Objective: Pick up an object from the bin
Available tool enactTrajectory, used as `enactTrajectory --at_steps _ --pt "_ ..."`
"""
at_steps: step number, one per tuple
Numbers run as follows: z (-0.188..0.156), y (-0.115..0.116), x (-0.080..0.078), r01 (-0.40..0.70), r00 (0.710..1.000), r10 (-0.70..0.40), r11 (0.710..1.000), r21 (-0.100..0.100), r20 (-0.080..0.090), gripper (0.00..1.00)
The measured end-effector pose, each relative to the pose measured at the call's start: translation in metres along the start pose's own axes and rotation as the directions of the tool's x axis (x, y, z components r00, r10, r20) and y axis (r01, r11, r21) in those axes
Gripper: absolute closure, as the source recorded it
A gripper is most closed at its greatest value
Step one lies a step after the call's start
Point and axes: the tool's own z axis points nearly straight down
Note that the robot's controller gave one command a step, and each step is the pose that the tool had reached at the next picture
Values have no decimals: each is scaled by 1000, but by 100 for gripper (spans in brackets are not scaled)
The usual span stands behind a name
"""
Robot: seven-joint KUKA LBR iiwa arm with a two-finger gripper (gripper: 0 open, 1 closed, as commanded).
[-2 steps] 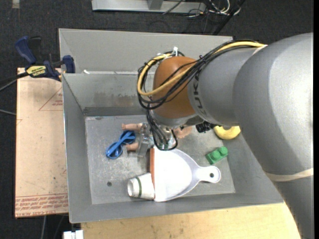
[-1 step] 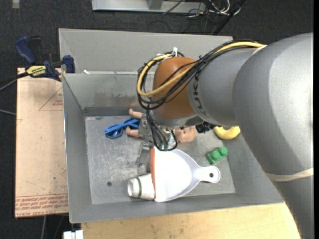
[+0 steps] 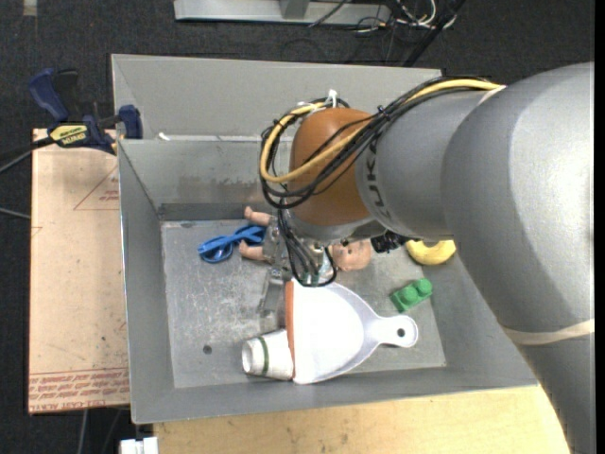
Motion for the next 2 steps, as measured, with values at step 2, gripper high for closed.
enactTrajectory --at_steps 2 --pt "4 -44 -57 29 1000 -29 1000 -1 0 0"
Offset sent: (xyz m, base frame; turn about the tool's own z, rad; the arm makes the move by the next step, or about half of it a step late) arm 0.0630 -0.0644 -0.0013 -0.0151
